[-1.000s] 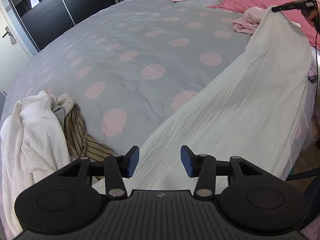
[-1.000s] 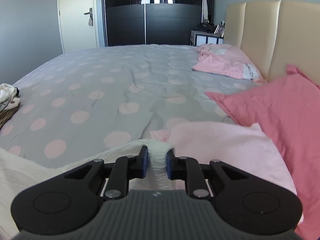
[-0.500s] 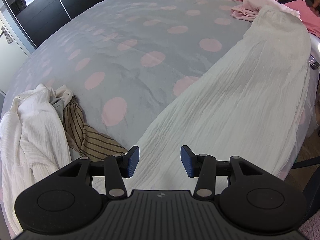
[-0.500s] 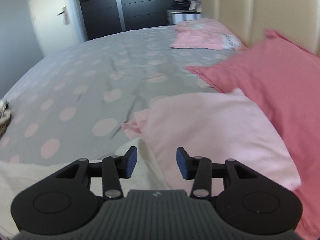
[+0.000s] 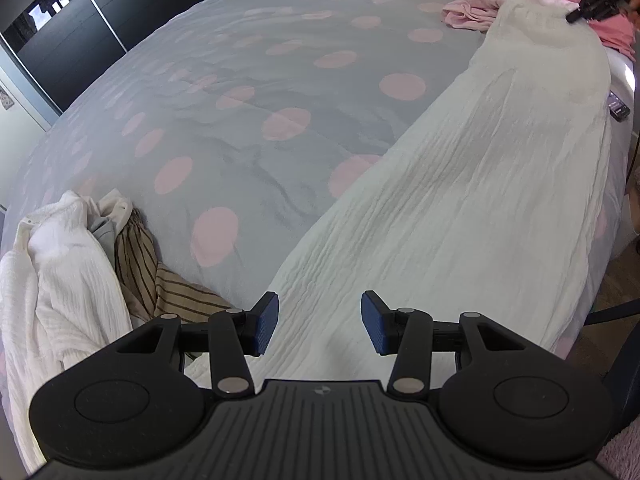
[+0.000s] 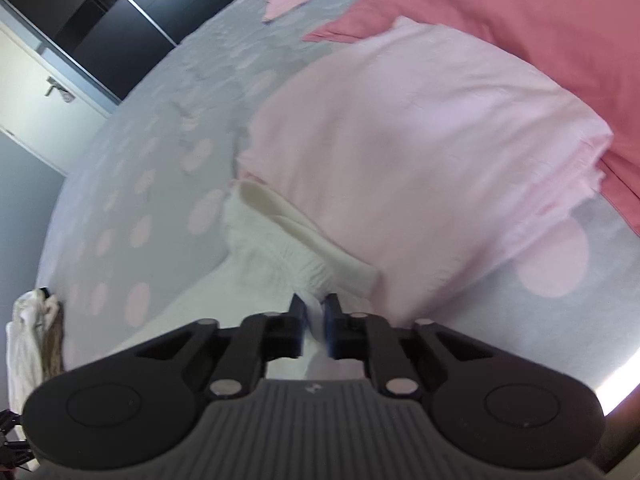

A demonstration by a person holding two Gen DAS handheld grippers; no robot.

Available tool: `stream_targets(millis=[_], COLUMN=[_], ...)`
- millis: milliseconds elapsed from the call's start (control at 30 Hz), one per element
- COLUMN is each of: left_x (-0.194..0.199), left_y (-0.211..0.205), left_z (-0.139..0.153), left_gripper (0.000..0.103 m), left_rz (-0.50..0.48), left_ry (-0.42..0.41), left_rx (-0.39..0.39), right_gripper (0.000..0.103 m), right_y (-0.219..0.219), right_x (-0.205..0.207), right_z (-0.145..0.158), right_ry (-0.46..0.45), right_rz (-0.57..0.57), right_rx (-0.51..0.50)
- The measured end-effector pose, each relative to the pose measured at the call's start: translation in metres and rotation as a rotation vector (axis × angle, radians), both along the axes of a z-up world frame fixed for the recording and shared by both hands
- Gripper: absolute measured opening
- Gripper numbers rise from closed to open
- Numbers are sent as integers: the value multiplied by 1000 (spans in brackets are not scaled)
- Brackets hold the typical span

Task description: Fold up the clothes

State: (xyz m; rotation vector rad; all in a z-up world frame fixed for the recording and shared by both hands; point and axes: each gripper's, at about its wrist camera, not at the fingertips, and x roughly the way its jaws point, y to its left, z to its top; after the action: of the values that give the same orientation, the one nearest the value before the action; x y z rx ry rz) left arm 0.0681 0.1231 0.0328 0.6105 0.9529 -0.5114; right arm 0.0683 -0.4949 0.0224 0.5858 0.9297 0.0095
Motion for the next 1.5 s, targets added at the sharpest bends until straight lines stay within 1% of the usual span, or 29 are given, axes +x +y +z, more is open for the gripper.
stream_targets(millis=[133,200,233,267,367,467,533,633,767,833,867,900,933,967,1000,1100,1200,1267,1300,1367,1400,1500], left_x=[-3,-3,-3,-4,-4,-3,0,3,6,7,8,10,10,11,12,9,2,-3,-5,-9,-11,-16], left_y=[-2,-1,-1,0,1,3,6,9,14,20,23,28,34,41,49,79,99,105,106,107,106,101], left_z=[-1,-2,-3,-3,-4,-3,-3,-1,-2,-3,-4,-5,-5,-3,-2,5,6,3,3,3,4,6], left_gripper=[44,44,44,44,44,44,44,44,44,44,44,44,44,44,44,44,44,44,44,44,44,44], left_rz=[3,8,11,13,14,23,42,70,98,134,153,189,230,278,325,459,535,550,550,540,533,512], left_ry=[-6,-5,-4,-4,-3,-10,-14,-21,-16,-12,-10,-14,-23,-33,-44,-59,-64,-58,-56,-61,-64,-87], left_rx=[16,24,29,33,39,34,29,21,17,31,37,50,61,61,61,10,5,18,23,26,27,21], right_gripper=[10,10,10,10,10,10,9,9,11,15,26,43,48,49,49,48,44,43,36,27,21,16], right_y=[20,24,25,23,10,-4,-9,-12,-5,-2,-1,0,1,1,1,-2,-2,-2,-1,0,1,9], right_x=[1,-1,-2,-2,-1,1,3,7,13,15,15,16,15,15,14,16,18,20,21,21,20,16], right_z=[33,45,48,47,34,9,-5,-17,-25,-27,-28,-28,-28,-28,-29,-34,-40,-44,-45,-45,-43,-27], right_ry=[-196,-272,-288,-275,-199,-95,-48,-22,2,8,8,8,10,15,21,43,56,70,79,88,86,45], right_rz=[102,133,140,133,92,49,38,31,62,75,79,81,80,77,75,60,55,45,40,30,25,24], right_rx=[49,71,71,61,26,-5,-43,-92,-176,-209,-222,-232,-249,-263,-271,-248,-194,-179,-176,-160,-152,-159])
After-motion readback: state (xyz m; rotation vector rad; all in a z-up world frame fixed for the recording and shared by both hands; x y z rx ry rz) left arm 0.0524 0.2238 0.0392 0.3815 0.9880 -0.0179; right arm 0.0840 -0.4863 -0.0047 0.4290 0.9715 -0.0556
